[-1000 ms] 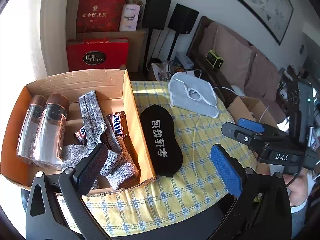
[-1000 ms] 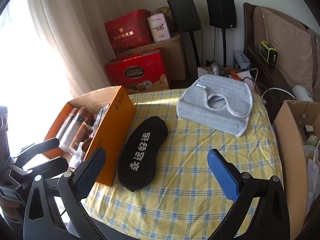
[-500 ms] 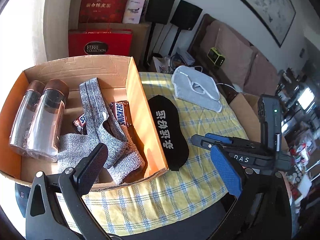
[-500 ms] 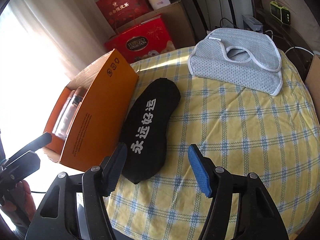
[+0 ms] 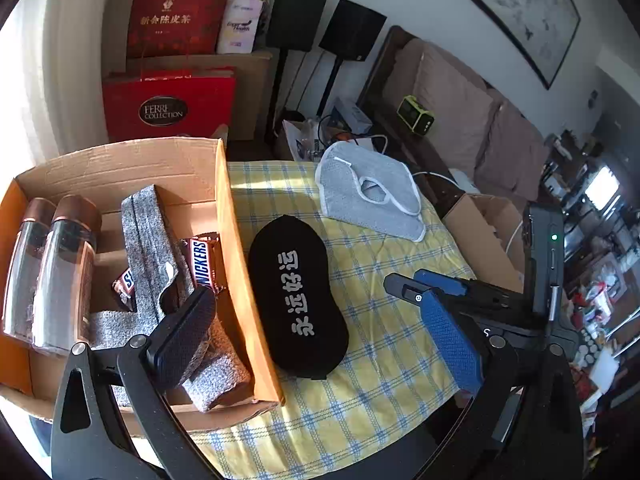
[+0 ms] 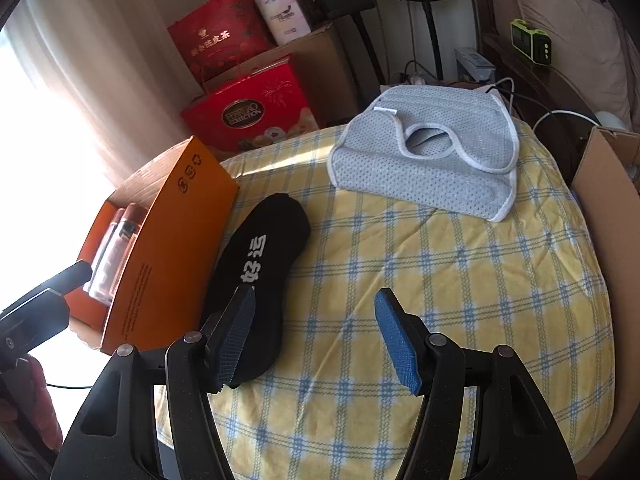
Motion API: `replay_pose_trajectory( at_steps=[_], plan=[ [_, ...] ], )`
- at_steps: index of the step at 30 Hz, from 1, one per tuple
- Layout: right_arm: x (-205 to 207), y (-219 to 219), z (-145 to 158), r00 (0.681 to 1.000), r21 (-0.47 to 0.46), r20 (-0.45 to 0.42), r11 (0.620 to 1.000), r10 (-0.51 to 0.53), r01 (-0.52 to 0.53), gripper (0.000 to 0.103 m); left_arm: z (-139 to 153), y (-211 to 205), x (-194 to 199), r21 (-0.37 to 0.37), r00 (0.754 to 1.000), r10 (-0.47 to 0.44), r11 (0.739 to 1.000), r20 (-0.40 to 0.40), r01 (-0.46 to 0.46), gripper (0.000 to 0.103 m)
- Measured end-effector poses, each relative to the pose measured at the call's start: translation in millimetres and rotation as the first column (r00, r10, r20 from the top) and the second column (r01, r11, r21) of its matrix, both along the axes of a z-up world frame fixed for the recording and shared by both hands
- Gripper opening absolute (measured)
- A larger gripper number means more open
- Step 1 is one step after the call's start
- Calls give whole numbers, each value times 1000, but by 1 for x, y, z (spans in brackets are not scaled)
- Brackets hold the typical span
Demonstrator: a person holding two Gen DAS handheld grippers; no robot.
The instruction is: Organize objects
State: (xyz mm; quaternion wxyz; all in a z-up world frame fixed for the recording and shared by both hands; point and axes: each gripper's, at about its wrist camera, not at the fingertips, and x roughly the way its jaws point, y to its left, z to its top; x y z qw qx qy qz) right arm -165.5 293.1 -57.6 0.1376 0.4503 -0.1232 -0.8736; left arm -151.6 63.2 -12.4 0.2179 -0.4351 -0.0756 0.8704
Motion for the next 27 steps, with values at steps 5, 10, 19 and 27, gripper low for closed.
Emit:
replay_pose_trajectory(
  at_steps=[5, 10, 19, 27],
  plan=[
    [-14, 31, 10, 998, 20, -10, 998, -65, 65, 65, 7, 26, -34, 18, 999, -21, 1000, 37, 21, 102],
    [-31, 60, 17, 993, 30, -16, 993, -116, 116, 65, 8, 60, -74, -27, 999, -16, 1000, 37, 17, 102],
    [-75, 118, 7, 971, 33, 13, 971, -238, 238, 65, -43, 115, -148, -98, 978, 28, 995, 209, -8, 102],
    [-109, 131, -16, 965, 52, 60, 967, -254, 251, 65, -93, 126, -195, -34, 935, 99, 995, 342, -93, 102]
  ],
)
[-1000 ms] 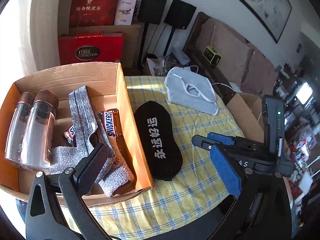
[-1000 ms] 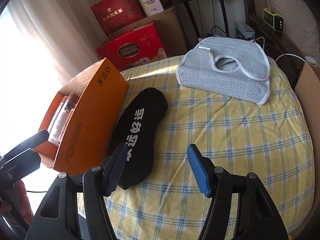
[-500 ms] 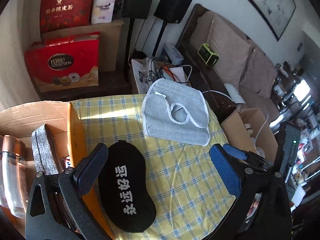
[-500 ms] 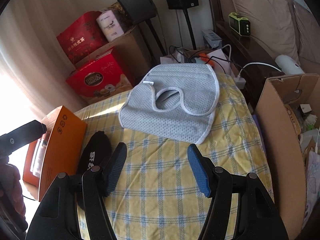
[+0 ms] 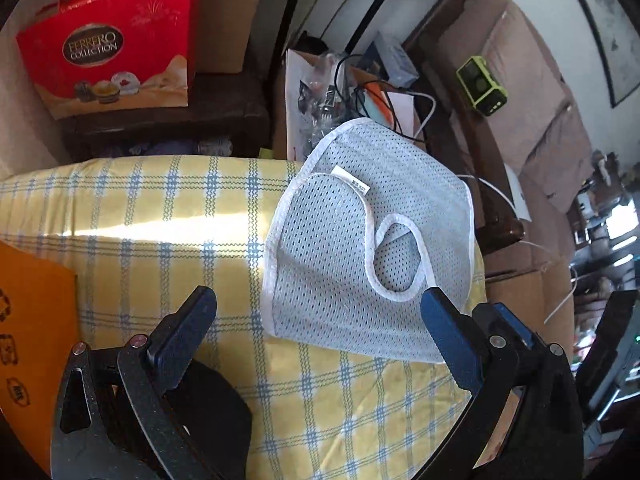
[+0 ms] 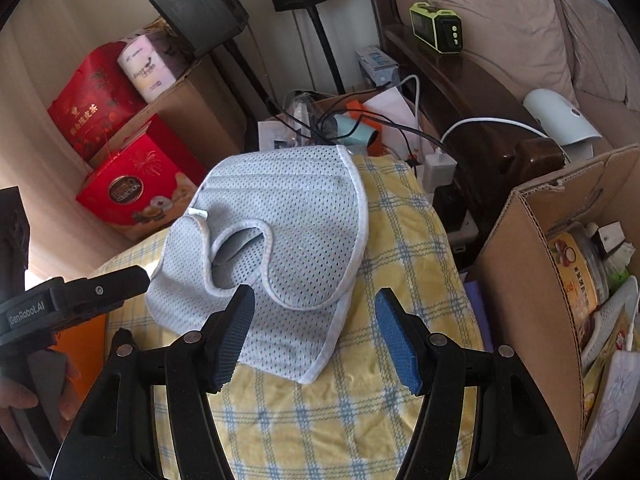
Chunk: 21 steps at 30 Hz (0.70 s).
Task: Organize objects
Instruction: 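Move both tools to the grey mesh bib and grasp its edge with the right tool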
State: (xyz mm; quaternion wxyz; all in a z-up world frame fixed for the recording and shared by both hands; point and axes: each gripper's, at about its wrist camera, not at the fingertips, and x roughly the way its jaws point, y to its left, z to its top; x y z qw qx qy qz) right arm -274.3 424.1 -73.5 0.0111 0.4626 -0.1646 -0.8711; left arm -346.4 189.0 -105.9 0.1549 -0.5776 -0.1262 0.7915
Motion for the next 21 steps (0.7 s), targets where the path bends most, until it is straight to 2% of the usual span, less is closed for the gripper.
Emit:
replay_pose_trajectory(
  at_steps=[3, 7, 8, 9, 11, 12, 14, 17, 19, 21],
  plan=[
    [-10, 5, -9, 1000, -29, 19, 999, -12, 13, 61, -12, 2, -7, 14, 1000, 8, 1000, 28, -8, 102],
    [-18, 9, -22, 999, -94, 47, 995, -24, 28, 41, -27, 2, -13, 69, 996, 15, 997, 93, -22, 95],
    [-19, 9, -25, 998, -101, 62, 994, -30, 36, 40, -25, 3, -12, 70, 997, 7, 998, 79, -12, 82],
    [-19, 9, -27, 997, -102, 69, 994, -31, 38, 40, -26, 6, -12, 70, 996, -11, 998, 88, 4, 75],
    [-18, 8, -29, 997, -100, 64, 994, -35, 41, 39, -24, 9, -9, 25, 996, -17, 1000, 84, 15, 64],
    [-18, 8, -29, 997, -103, 65, 994, -37, 44, 40, -23, 10, -8, 12, 997, -20, 1000, 80, 19, 62],
    [-17, 9, -29, 997, -110, 67, 993, -41, 48, 40, -23, 9, -6, -15, 997, -17, 1000, 74, 18, 48],
    [-15, 8, -28, 998, -121, 57, 992, -27, 34, 39, -23, 6, -2, -13, 997, -14, 1000, 82, 16, 39],
    [-13, 6, -26, 999, -137, 46, 990, -14, 20, 32, -21, 7, 2, -13, 996, -17, 1000, 87, 18, 34],
    [-11, 2, -21, 999, -100, 36, 995, -9, 12, 28, -14, 9, 9, -38, 999, -19, 999, 51, 21, 25]
  ],
)
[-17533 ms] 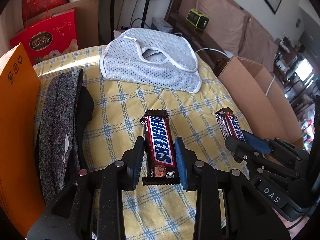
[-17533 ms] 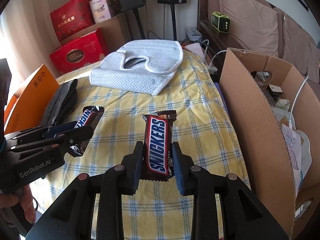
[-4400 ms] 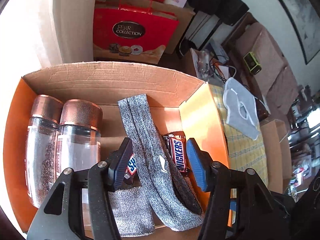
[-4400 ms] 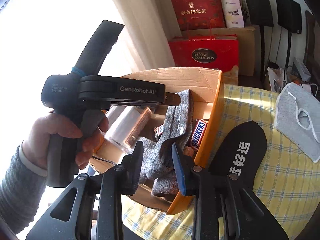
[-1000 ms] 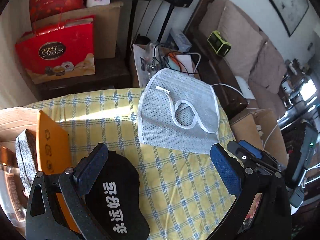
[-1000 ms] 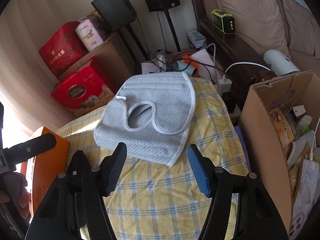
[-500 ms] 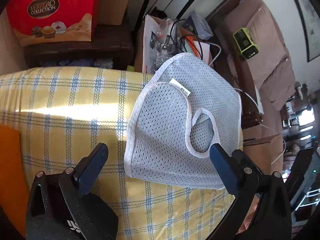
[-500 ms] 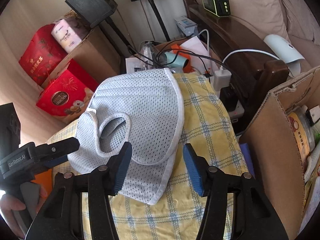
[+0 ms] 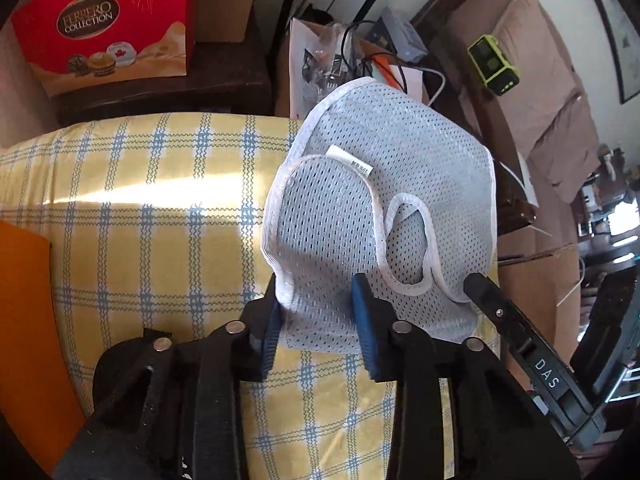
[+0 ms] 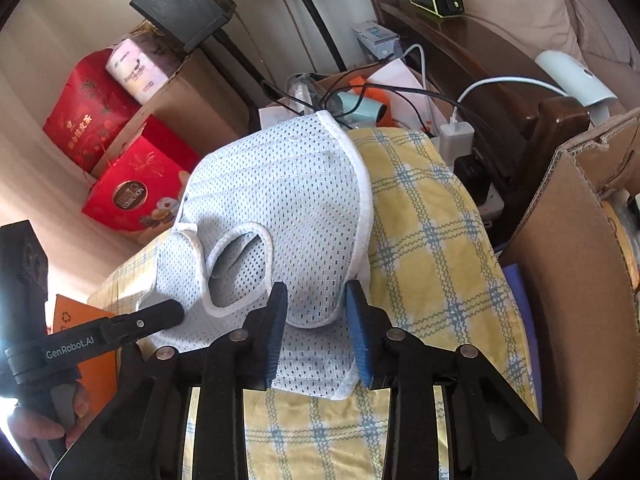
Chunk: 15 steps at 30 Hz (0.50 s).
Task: Organize objects
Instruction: 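Move both tools to the grey mesh bib and grasp its edge with the right tool, then lift the grey mesh bib with the right tool while the left tool grasps its other edge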
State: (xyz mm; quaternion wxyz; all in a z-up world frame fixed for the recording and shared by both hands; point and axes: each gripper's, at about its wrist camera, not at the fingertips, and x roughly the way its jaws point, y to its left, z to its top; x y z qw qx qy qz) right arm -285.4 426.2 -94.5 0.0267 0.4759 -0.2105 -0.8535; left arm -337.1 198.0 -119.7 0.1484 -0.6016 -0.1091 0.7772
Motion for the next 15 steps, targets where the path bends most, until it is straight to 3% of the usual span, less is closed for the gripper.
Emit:
replay_pose_trajectory(
  at_steps=[4, 12, 15],
  plan=[
    [7, 0, 13, 999, -3, -36, 1000, -1, 1, 13, 23, 0, 12, 12, 996, -8, 1000, -87, 9, 16],
    [26, -5, 34, 997, -1, -75, 1000, 15, -15, 10, 76, -9, 39, 72, 981, -40, 996, -189, 55, 11],
    [40, -11, 39, 996, 3, -77, 999, 41, -41, 11, 86, -21, 53, 83, 982, -47, 995, -184, 63, 11]
  ],
)
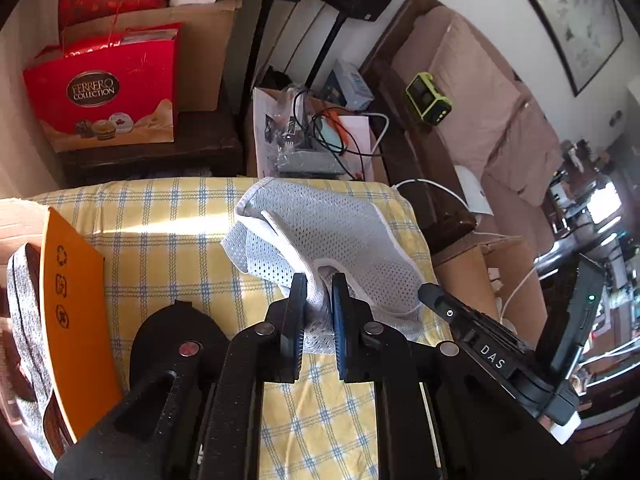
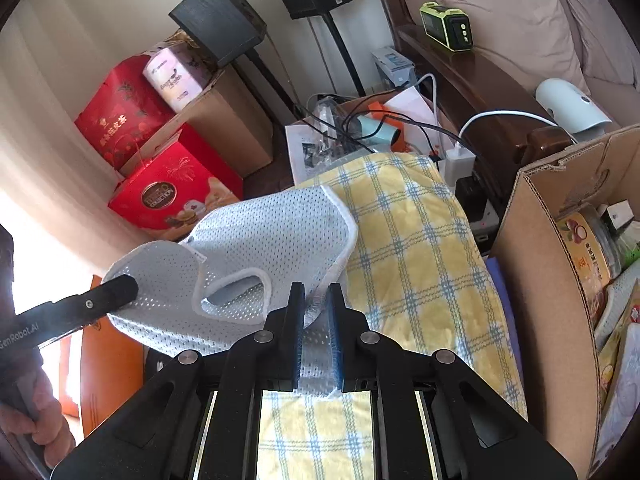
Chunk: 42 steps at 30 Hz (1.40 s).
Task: Organize objects
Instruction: 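Lift the grey mesh bib with the right tool while the left tool grasps its other edge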
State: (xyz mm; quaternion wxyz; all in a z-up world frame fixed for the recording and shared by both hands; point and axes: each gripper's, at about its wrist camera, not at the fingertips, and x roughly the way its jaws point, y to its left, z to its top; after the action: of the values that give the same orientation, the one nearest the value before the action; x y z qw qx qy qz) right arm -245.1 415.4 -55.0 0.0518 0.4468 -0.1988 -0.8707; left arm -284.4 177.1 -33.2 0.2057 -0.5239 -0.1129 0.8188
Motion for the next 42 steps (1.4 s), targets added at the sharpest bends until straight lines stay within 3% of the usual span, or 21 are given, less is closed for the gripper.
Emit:
replay_pose_trajectory(
  at_steps=[8, 13, 15, 16, 17, 19, 24, 27, 30, 31, 34, 42],
  plan=[
    [46, -18, -4, 996, 36, 35, 995, 88, -89, 10, -20, -37, 56, 70, 996, -28, 997, 87, 22, 11],
    [62, -23, -13, 995, 99, 58, 991, 87, -92, 15, -38, -38, 81, 6, 994, -38, 999, 105, 38, 13],
    [62, -20, -20, 995, 84, 63, 993, 77, -82, 25, -38, -38, 84, -15, 997, -32, 999, 73, 33, 15],
    [62, -18, -23, 996, 64, 65, 995, 69, -73, 36, -39, -37, 84, -29, 997, -19, 999, 68, 21, 23],
    [62, -16, -27, 996, 50, 64, 997, 60, -63, 44, -41, -36, 84, -34, 997, -10, 999, 74, 12, 39],
    [60, -13, -34, 996, 25, 69, 998, 51, -52, 47, -48, -35, 80, -25, 996, -5, 1000, 94, 7, 50],
    [58, -11, -51, 995, -112, 81, 992, 61, -51, 47, -63, -30, 73, -59, 994, 9, 998, 113, -2, 51],
    [56, -11, -57, 995, -130, 83, 990, 56, -45, 46, -70, -28, 72, -70, 992, 20, 997, 122, -11, 50],
    [56, -9, -57, 996, -140, 79, 989, 48, -37, 41, -71, -28, 70, -82, 994, 35, 996, 102, -27, 34],
    [58, -8, -54, 996, -141, 70, 989, 48, -38, 35, -69, -28, 70, -83, 995, 40, 996, 90, -33, 29],
    [63, -5, -39, 999, -149, 19, 988, 44, -41, 25, -56, -33, 70, -61, 998, 50, 997, 44, -47, 21],
    [68, -9, 36, 987, -160, -139, 981, 86, -108, 25, 4, -48, 74, 57, 997, 60, 997, -54, -57, 17]
  ],
)
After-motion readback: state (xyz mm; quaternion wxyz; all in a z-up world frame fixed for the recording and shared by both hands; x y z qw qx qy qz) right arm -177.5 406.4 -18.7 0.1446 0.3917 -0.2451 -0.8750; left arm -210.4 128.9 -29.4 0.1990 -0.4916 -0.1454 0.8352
